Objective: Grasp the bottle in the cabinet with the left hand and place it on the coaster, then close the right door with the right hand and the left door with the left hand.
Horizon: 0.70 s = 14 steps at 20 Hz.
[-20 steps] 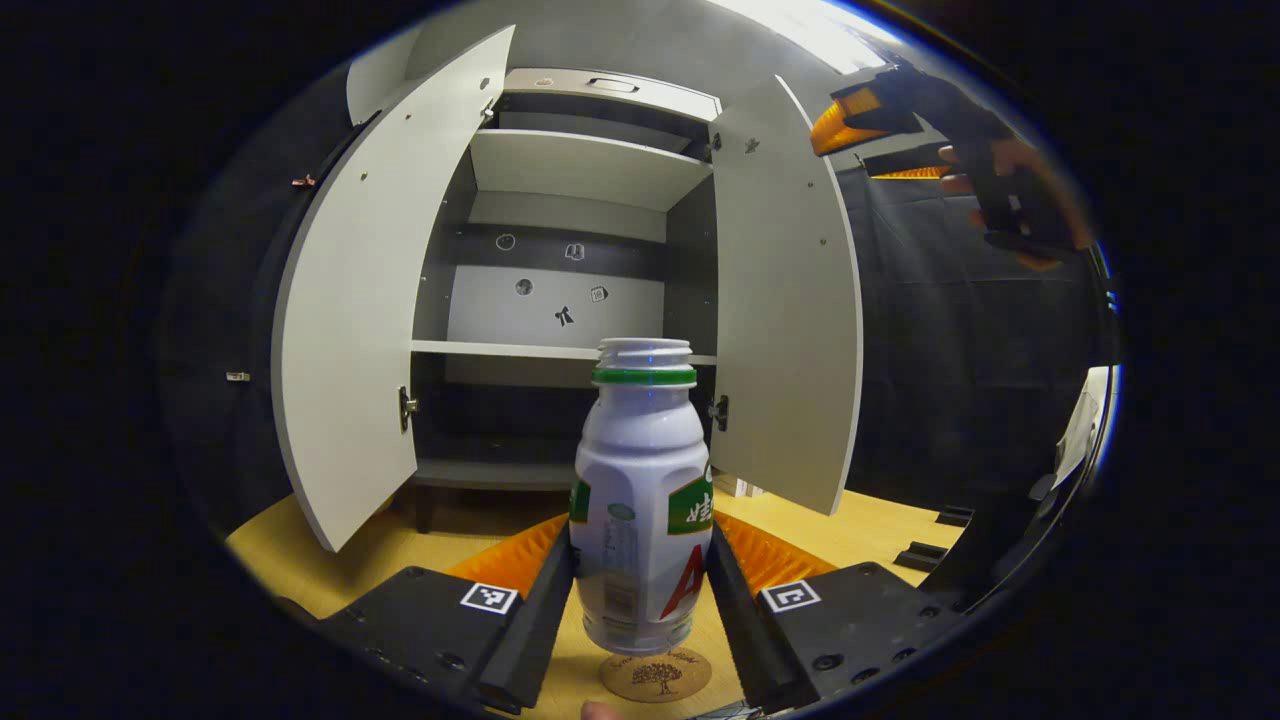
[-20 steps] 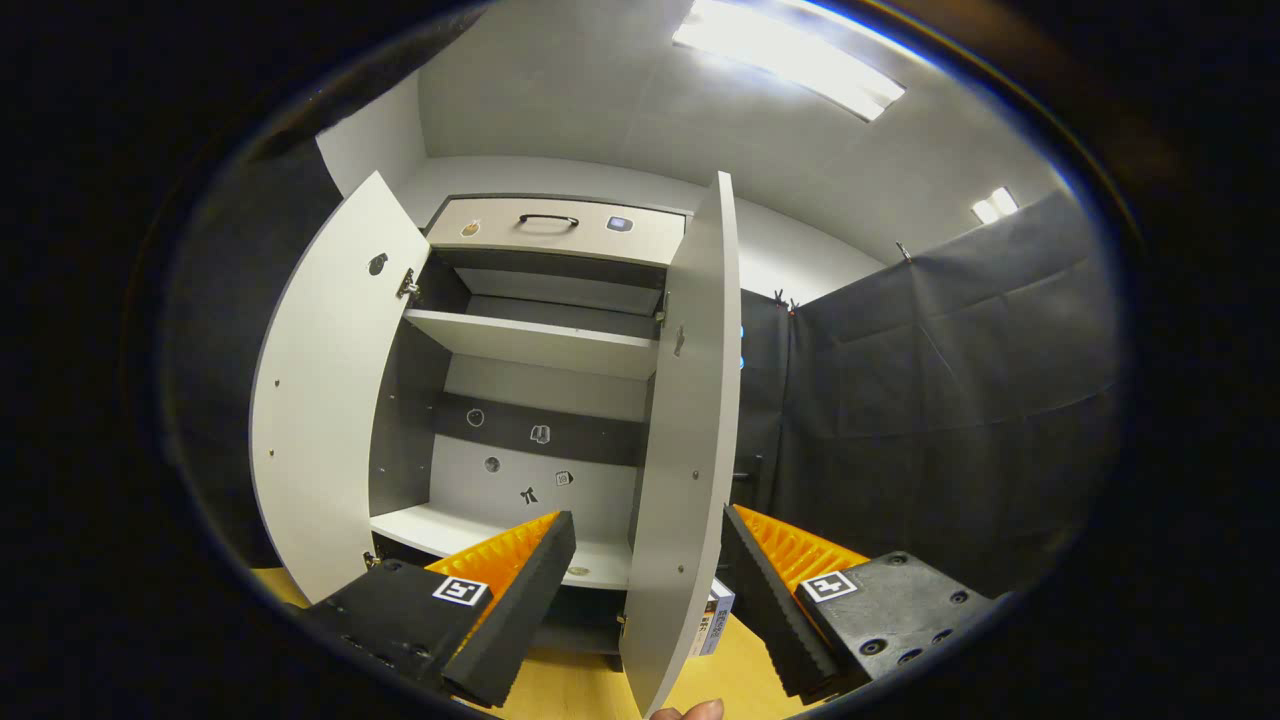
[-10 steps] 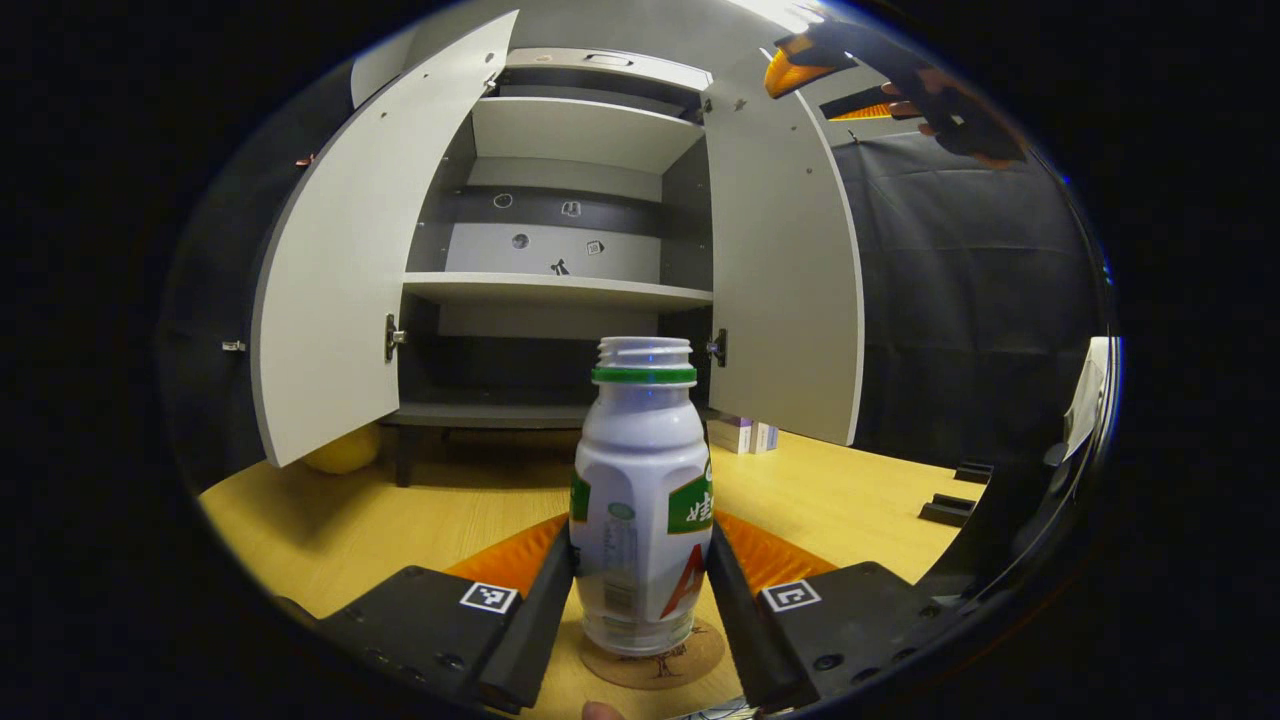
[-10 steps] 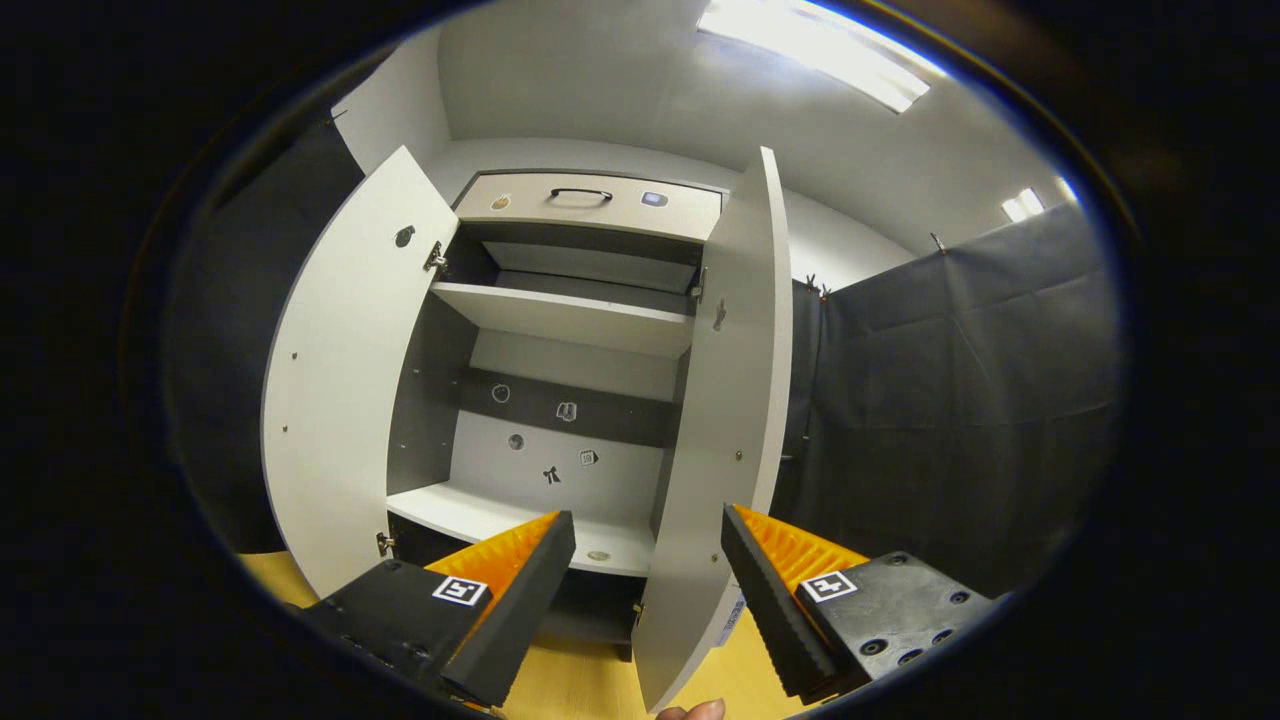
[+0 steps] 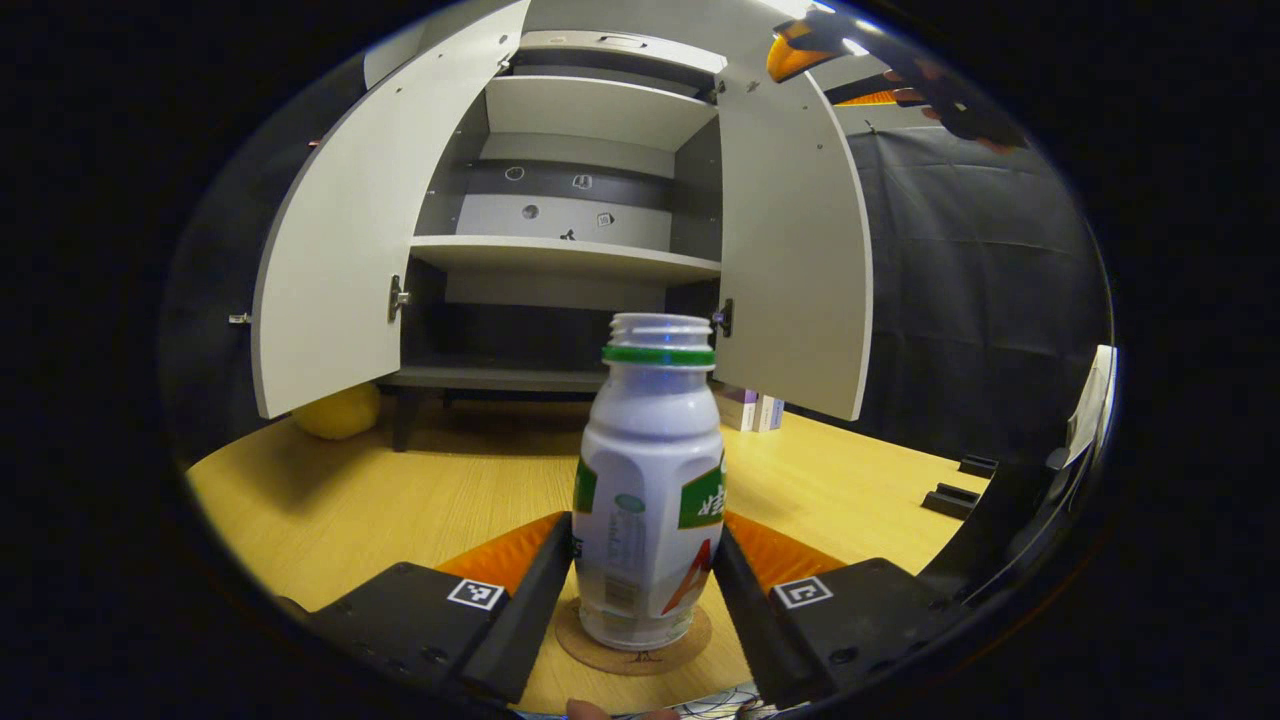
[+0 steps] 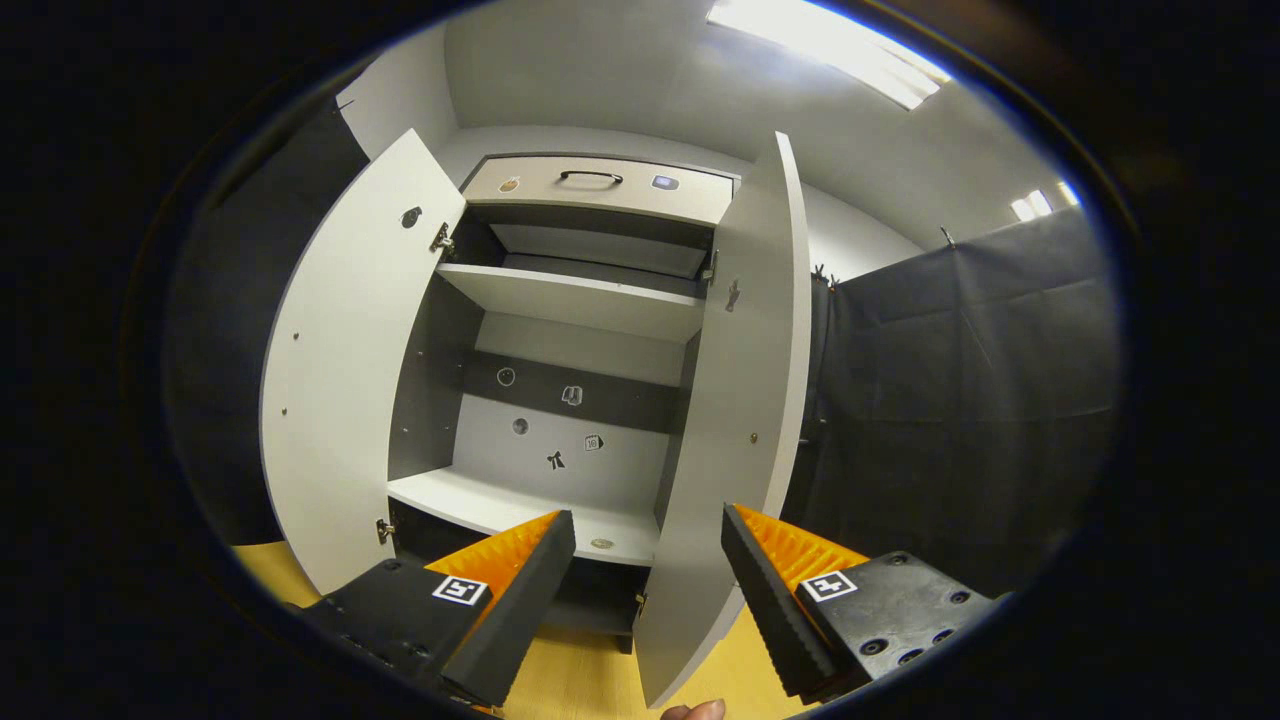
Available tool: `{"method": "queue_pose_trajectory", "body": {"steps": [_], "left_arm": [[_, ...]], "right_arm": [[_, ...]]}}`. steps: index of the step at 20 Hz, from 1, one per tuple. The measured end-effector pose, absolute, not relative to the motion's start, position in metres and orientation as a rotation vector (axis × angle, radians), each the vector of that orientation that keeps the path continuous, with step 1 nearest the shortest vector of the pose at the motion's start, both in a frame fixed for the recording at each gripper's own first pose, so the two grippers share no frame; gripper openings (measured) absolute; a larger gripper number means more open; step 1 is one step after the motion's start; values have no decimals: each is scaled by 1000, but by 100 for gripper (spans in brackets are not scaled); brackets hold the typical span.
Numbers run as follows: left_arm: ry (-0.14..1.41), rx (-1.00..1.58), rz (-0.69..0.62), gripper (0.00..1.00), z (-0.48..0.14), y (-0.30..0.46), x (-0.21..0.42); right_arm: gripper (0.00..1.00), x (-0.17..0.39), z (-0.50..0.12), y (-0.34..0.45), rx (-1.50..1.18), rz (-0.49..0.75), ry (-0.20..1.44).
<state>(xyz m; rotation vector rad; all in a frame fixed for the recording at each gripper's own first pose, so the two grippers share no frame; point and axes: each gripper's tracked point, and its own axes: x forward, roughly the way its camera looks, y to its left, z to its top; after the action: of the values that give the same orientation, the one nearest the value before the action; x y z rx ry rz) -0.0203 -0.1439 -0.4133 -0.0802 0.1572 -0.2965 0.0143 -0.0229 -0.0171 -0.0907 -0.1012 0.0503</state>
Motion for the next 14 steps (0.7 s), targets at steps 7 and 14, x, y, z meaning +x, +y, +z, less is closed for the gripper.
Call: {"method": "queue_pose_trajectory", "body": {"steps": [7, 14], "left_arm": [[178, -83, -325, 95, -415, -146, -46], [156, -110, -277, 94, -337, -110, -98]], "right_arm": [[98, 10, -23, -33, -58, 33, -81], [97, 4, -22, -50, -60, 32, -76]]}}
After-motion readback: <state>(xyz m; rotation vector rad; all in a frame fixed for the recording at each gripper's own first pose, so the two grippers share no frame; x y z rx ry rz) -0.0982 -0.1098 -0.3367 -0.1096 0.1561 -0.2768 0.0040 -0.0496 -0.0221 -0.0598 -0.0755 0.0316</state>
